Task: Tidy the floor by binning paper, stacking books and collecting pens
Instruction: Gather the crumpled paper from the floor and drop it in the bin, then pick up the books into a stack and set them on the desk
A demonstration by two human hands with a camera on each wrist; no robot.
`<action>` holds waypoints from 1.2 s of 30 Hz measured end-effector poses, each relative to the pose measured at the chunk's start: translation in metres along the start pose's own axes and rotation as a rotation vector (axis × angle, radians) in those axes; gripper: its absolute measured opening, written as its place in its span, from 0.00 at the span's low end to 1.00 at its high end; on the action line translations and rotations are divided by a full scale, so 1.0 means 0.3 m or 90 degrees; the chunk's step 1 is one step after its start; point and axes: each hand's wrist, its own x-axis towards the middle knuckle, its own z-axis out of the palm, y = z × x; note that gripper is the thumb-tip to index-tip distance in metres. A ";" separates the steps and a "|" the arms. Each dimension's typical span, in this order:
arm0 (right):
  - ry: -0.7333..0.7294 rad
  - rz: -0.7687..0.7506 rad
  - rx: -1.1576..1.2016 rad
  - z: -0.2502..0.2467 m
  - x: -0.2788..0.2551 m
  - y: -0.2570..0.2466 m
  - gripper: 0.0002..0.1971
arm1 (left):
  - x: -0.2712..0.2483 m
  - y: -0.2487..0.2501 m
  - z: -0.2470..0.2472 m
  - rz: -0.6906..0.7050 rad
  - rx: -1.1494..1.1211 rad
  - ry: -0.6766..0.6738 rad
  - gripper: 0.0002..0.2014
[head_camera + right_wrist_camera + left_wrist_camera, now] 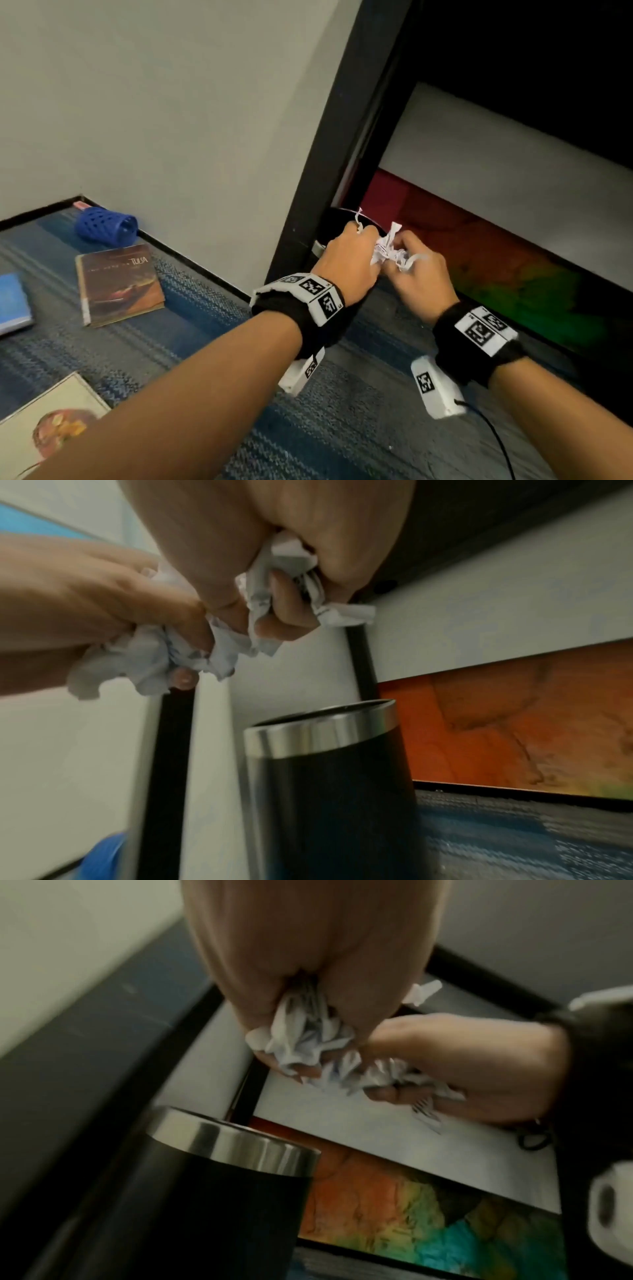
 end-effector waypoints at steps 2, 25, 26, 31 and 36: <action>0.023 0.034 0.036 0.017 0.108 0.075 0.08 | 0.101 0.003 0.082 -0.042 0.038 0.066 0.13; -0.006 0.053 -0.039 0.211 0.300 0.287 0.18 | 0.183 -0.155 0.155 -0.182 0.130 -0.119 0.55; 0.017 0.037 -0.042 0.198 0.283 0.263 0.16 | 0.154 -0.156 0.145 -0.184 0.098 -0.118 0.56; 0.087 -0.146 -0.012 0.164 0.176 0.042 0.06 | -0.054 -0.201 0.064 -0.111 0.020 -0.134 0.41; -0.075 -0.388 -0.025 0.285 0.069 -0.242 0.05 | -0.339 -0.343 -0.132 -0.133 0.112 -0.149 0.13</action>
